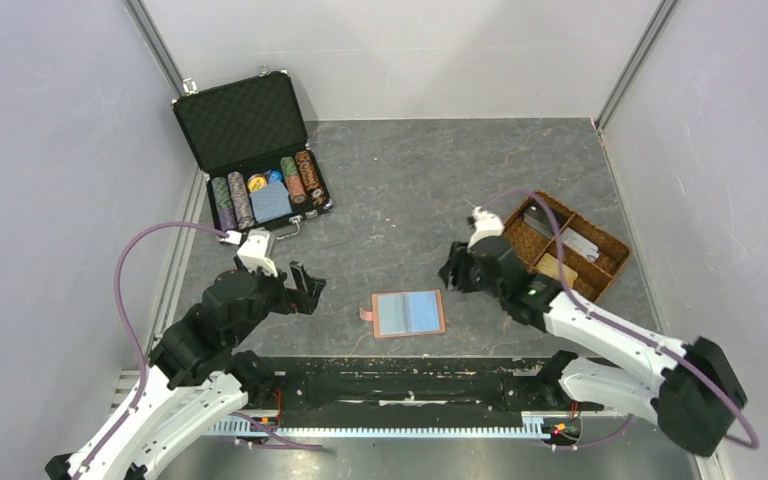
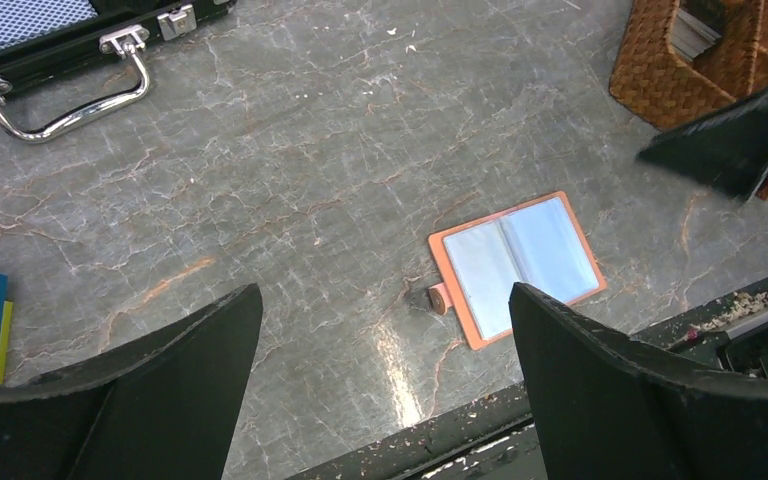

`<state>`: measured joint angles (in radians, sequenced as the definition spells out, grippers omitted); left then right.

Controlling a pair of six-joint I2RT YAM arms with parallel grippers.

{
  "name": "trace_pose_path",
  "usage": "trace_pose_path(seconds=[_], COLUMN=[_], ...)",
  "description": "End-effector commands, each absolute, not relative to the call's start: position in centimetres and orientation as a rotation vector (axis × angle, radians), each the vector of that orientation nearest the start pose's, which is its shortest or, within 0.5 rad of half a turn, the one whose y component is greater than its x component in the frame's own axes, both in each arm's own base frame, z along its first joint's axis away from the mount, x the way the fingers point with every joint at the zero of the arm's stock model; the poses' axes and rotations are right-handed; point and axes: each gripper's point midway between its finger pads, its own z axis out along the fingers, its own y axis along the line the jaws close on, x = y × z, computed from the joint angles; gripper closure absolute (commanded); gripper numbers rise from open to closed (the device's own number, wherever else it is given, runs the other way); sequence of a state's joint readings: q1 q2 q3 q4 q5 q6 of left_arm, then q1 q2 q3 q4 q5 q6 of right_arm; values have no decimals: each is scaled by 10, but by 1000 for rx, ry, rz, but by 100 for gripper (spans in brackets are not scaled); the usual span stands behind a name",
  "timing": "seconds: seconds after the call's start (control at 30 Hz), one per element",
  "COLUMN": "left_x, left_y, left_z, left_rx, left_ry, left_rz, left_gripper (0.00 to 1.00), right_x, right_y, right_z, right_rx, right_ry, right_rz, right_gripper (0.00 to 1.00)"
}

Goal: Take the credit cards out of the card holder
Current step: Remove the credit card from the card holder.

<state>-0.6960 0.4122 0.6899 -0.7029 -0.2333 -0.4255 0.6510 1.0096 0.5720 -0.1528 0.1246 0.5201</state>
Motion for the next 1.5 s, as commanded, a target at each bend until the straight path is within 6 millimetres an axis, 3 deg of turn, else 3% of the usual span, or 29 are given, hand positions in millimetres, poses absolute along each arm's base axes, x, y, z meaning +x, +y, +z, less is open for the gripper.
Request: trace_pose_path(seconds=[0.0,0.2,0.47,0.7,1.2,1.27,1.47], left_x=[178,172,170,170,170,170,170], left_y=[-104,-92,-87,-87,-87,-86,-87], left_z=[233,244,248,248,247,247,247], left_rx=[105,53,27,24,24,24,24], left_ry=[1906,1824,1788,1791,1791,1791,1793], left_rz=[-468,-483,-496,-494,-492,-492,-491], left_gripper=[0,0,0,0,0,0,0], right_x=[242,213,194,188,179,179,177], right_y=[231,301,345,352,343,339,343], right_z=[122,112,91,68,22,19,26], right_rx=[-91,-261,-337,-367,-423,-421,-401], right_ry=[2181,2222,2267,2295,2351,2352,2328], right_rz=[462,415,323,252,152,139,235], right_gripper=[50,39,31,29,30,35,62])
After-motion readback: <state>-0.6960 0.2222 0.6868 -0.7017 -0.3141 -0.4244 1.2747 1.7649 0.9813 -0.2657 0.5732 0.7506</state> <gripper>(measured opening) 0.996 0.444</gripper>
